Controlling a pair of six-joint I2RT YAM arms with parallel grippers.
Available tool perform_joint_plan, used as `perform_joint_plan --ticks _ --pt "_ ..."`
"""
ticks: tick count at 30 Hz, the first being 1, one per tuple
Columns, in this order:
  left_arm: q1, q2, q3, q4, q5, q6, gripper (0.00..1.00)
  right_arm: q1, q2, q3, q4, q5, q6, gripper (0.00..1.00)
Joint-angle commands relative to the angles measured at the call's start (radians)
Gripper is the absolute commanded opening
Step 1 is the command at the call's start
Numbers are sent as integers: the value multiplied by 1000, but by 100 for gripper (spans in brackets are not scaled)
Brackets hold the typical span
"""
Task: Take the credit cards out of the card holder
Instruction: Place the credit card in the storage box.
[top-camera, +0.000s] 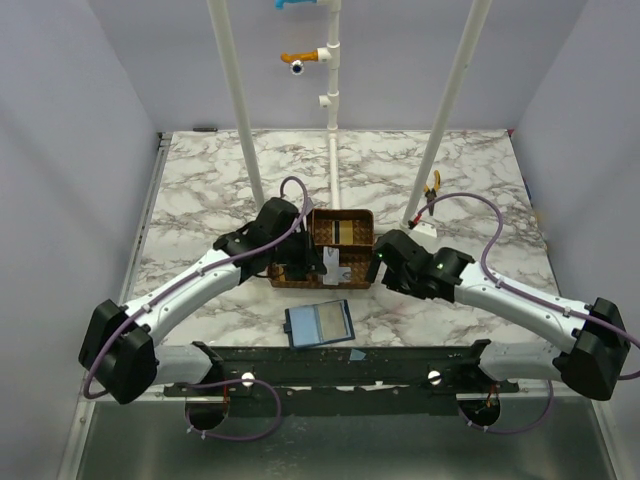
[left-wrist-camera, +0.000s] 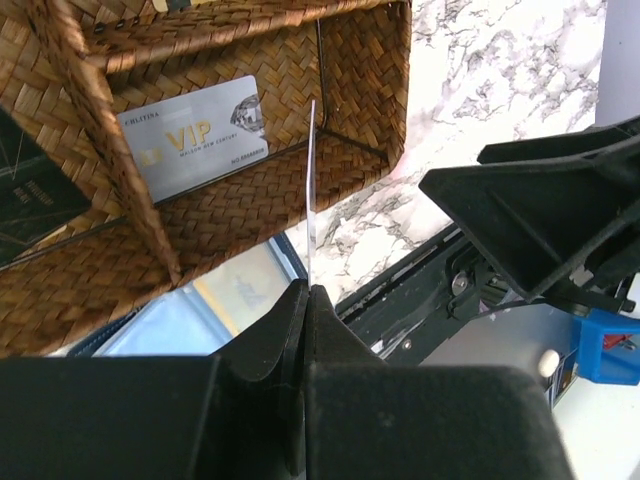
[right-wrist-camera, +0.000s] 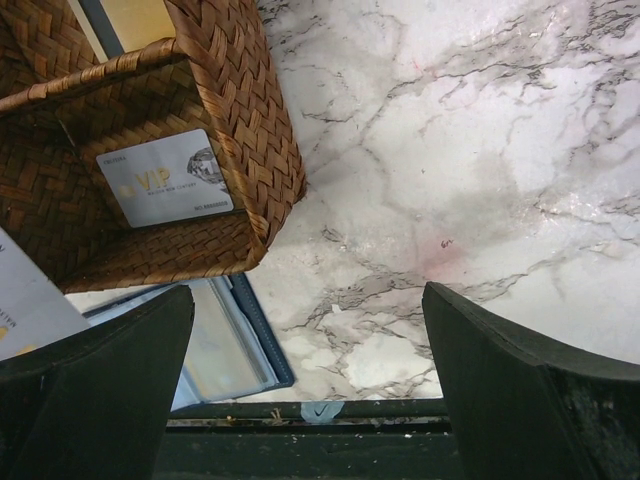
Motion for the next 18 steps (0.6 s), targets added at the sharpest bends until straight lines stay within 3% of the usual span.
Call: perform_joint_plan --ticks 1,18 --pt "6 58 31 60 32 6 0 -11 -17 12 -8 14 -21 100" --pt "8 157 46 101 31 0 0 -16 -40 11 -16 4 -18 100"
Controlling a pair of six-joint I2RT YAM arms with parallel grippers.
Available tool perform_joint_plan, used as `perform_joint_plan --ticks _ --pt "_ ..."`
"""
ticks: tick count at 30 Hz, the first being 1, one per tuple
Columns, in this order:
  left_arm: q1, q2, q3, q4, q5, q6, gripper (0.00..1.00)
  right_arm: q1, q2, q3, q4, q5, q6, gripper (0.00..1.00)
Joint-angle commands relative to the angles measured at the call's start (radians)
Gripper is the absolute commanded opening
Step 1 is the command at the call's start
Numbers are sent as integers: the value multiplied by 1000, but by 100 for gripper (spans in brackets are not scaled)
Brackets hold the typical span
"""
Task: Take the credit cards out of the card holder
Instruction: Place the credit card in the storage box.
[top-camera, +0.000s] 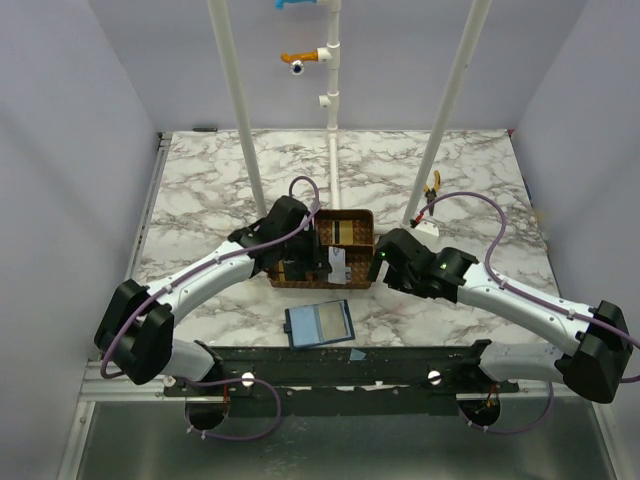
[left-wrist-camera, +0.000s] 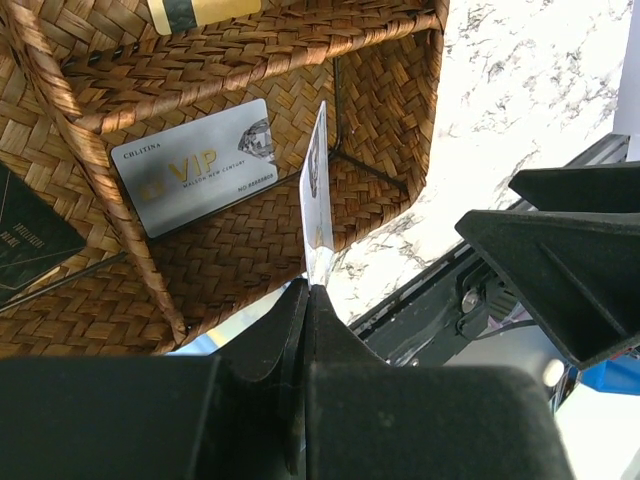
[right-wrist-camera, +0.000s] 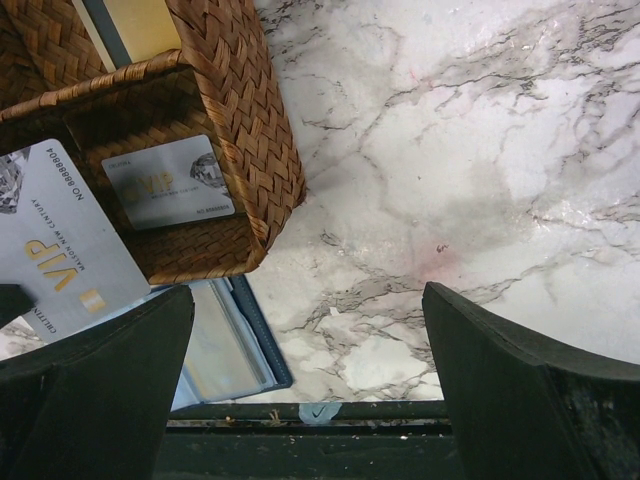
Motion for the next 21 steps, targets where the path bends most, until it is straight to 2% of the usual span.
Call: perform_joint_plan --ticks 1,3,8,11,21 --pt "6 27 37 16 18 1 3 -8 -22 11 -15 4 0 100" --pt "6 22 34 21 19 3 17 -8 -23 8 -14 1 0 100" --pt "8 -3 42 15 13 22 40 -8 -16 5 -3 -14 -5 100" --pt "9 -22 43 5 6 28 43 -7 -14 4 4 -18 -9 100" --pt "8 -117 -9 -32 -18 32 43 -8 18 -1 38 -61 -24 98"
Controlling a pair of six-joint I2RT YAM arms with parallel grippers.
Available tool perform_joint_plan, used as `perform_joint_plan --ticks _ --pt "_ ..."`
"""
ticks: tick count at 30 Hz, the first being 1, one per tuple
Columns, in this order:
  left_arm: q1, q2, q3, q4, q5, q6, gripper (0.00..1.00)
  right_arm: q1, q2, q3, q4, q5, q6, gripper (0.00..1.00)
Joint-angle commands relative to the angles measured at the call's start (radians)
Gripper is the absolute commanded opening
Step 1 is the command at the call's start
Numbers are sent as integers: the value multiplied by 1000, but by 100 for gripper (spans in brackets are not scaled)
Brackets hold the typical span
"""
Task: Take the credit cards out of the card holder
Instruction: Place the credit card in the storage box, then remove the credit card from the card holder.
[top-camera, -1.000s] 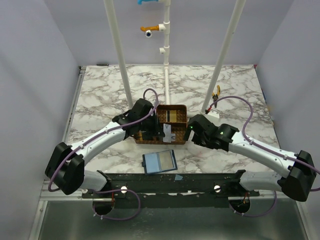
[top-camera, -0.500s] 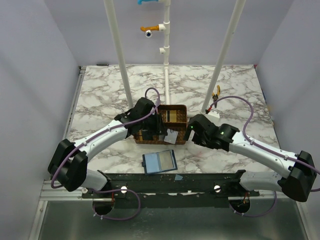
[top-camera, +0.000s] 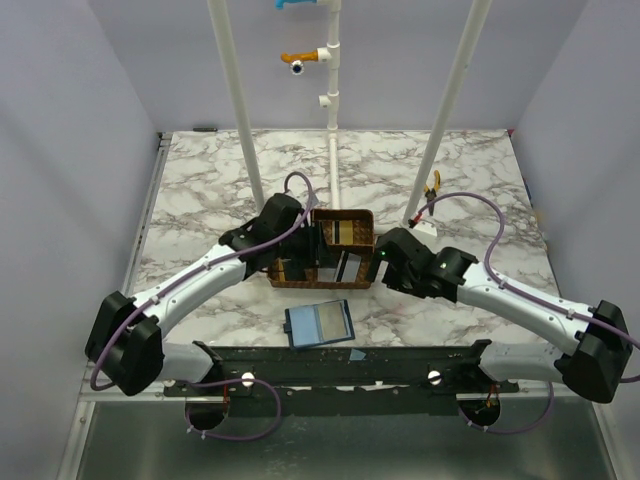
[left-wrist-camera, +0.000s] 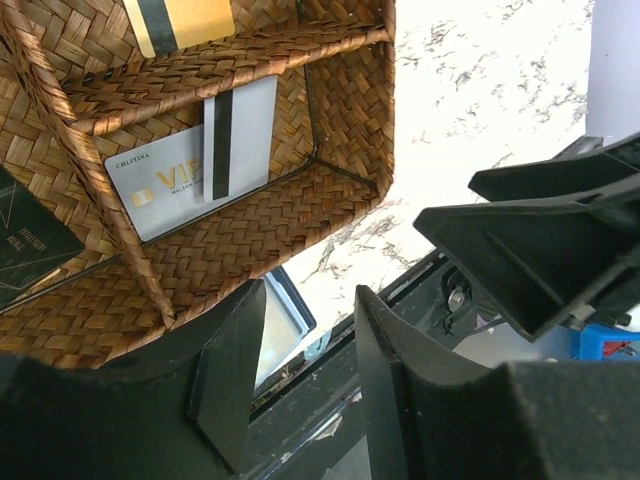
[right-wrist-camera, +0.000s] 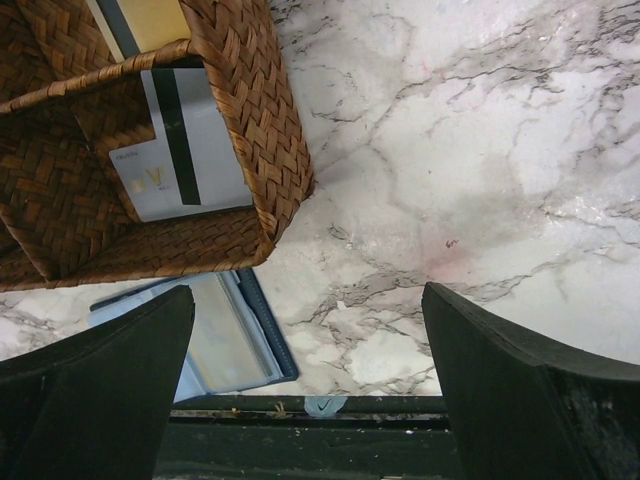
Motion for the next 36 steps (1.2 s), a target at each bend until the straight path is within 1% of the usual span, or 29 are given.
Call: perform_joint_plan --ticks 1,7,9,11,13,15,17,19,21,24,26,31,36 --pt "4 -79 -37 -24 -21 17 43 -4 22 -2 33 -35 -15 98" --pt "4 -178 -146 -28 -30 -9 41 -2 41 -9 59 -86 -38 95" --pt "2 -210 -191 -24 -30 -23 40 -2 42 -20 81 -109 -48 92" --pt "2 -242 -236 -14 -32 -36 38 -2 44 -34 104 -131 -52 84" --pt "1 -272 -279 -5 -37 -49 35 -1 45 -45 123 -150 -55 66" --pt "-1 -294 -315 -3 -46 -58 31 2 48 -53 137 -163 -53 42" --pt "-2 -312 -350 -3 -51 -68 27 9 54 -57 145 -167 -51 24" --pt "-7 -328 -381 0 -60 -74 22 20 64 -62 161 -173 -48 10" --pt "-10 -341 -414 -1 -77 -79 15 36 78 -72 183 -183 -43 1" --pt "-14 -362 -463 -9 -104 -89 5 76 106 -80 214 -195 -26 1" --pt "-19 -377 -494 -3 -117 -95 1 100 125 -84 228 -192 -10 1" --pt "-31 -366 -554 36 -115 -103 0 167 176 -83 271 -188 4 1" --pt "-44 -316 -567 87 -117 -111 0 221 247 -54 277 -184 19 1"
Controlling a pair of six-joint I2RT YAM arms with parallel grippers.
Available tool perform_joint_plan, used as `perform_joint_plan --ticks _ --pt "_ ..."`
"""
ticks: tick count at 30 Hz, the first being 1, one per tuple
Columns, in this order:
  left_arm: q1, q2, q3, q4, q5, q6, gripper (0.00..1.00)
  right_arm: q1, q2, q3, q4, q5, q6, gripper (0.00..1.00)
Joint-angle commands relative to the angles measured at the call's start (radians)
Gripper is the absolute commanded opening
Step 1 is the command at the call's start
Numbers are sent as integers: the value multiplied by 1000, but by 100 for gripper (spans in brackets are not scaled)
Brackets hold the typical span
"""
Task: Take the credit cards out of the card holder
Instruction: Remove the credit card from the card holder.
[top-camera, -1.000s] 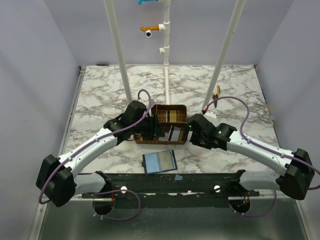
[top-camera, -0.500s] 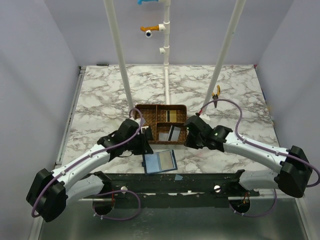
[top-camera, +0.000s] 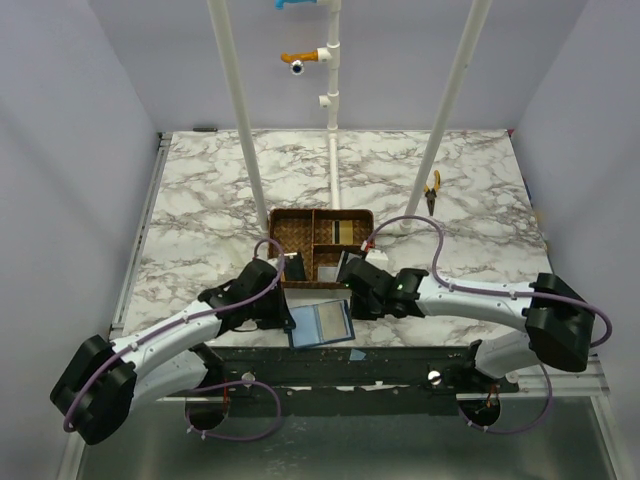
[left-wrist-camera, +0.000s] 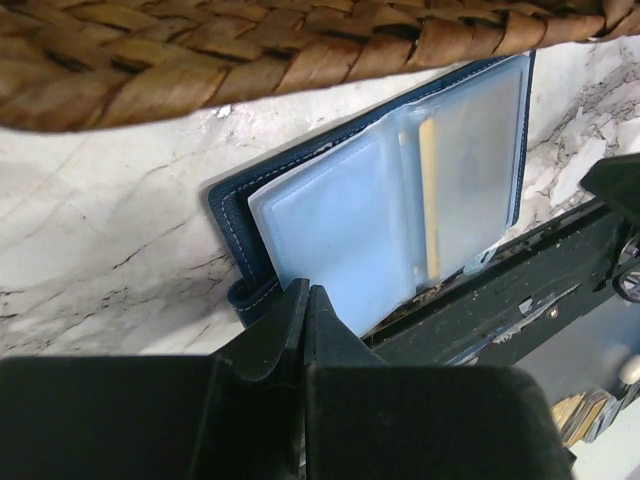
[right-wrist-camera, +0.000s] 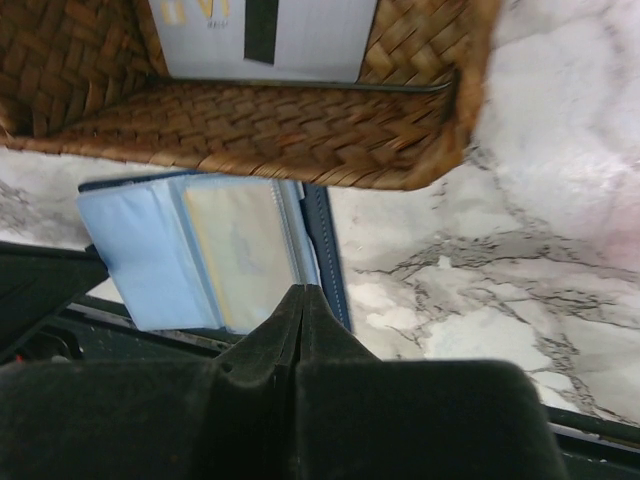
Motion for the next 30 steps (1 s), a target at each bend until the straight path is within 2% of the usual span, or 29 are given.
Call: perform_joint_plan --ticks 1,15,30 --pt "-13 40 -7 80 -27 -15 0 34 51 20 36 -9 24 1" --pt "-27 181 21 172 -10 -11 0 51 122 45 65 -36 2 1" --pt "-27 148 12 155 -15 -10 0 66 199 82 28 -10 7 1"
